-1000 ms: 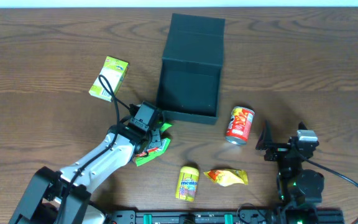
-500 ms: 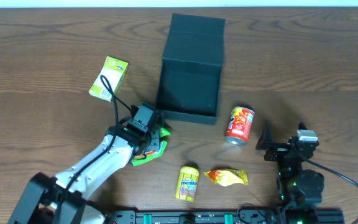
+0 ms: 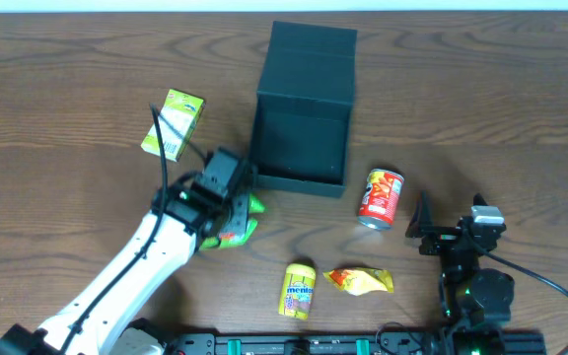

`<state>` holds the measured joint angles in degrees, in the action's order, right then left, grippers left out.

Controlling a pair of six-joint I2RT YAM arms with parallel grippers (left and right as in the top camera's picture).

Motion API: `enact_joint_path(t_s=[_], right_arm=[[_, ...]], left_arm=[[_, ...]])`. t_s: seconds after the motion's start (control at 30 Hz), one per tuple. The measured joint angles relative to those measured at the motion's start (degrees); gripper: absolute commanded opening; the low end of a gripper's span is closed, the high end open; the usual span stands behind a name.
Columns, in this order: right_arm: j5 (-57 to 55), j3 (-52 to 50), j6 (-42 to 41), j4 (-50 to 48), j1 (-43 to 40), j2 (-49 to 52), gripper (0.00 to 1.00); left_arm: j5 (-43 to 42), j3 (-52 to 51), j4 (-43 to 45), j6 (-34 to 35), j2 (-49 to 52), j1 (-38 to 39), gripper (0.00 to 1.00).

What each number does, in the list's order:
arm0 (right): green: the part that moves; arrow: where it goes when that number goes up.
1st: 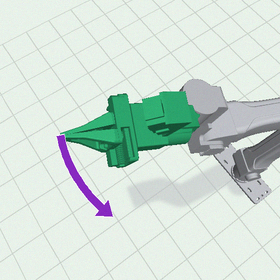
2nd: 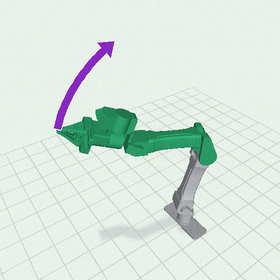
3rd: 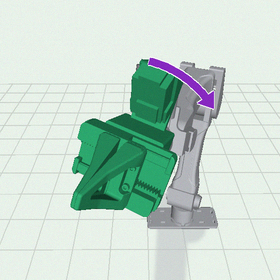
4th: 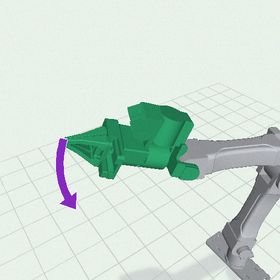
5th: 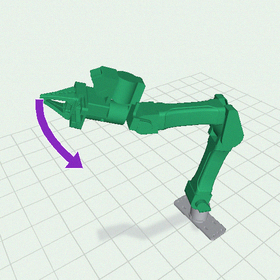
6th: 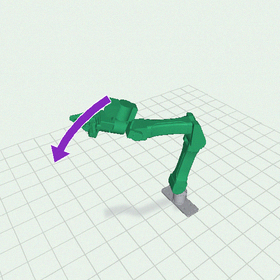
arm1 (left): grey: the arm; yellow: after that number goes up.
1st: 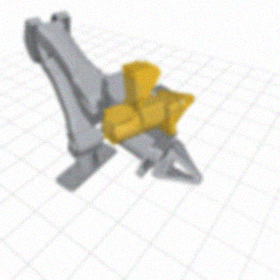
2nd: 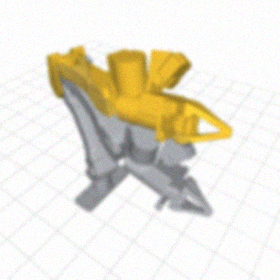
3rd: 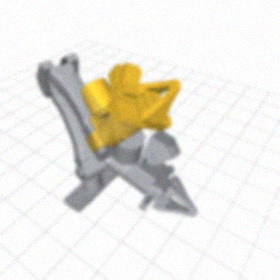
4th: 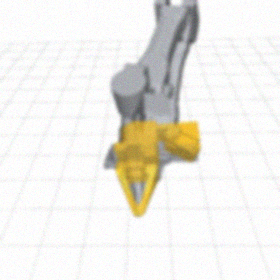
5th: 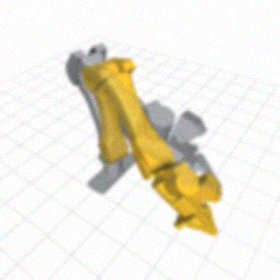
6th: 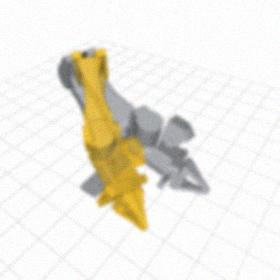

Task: Pack container
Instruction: 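Lift the green snack bag and carry it over the black box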

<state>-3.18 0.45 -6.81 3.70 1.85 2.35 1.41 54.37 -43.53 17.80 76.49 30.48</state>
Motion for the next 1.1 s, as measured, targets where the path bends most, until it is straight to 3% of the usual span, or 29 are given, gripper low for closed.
enact_joint_path(t_s=[0.17,0.53,0.83,1.1], right_arm=[[0.0,0.0,0.0,0.02,0.02,0.0,0.99],[0.0,0.0,0.0,0.0,0.0,0.0,0.99],[0.0,0.0,0.0,0.02,0.0,0.0,0.99],[0.0,0.0,0.0,0.0,0.0,0.0,0.99]], left_arm=[[0.96,13.55,-2.99,-5.84,5.31,0.0,0.19],[2.01,41.0,-7.96,-14.12,27.85,0.0,0.21],[0.15,47.04,-6.43,-15.3,39.43,0.0,0.21],[-1.9,47.04,-0.55,-15.08,46.51,0.04,0.29]])
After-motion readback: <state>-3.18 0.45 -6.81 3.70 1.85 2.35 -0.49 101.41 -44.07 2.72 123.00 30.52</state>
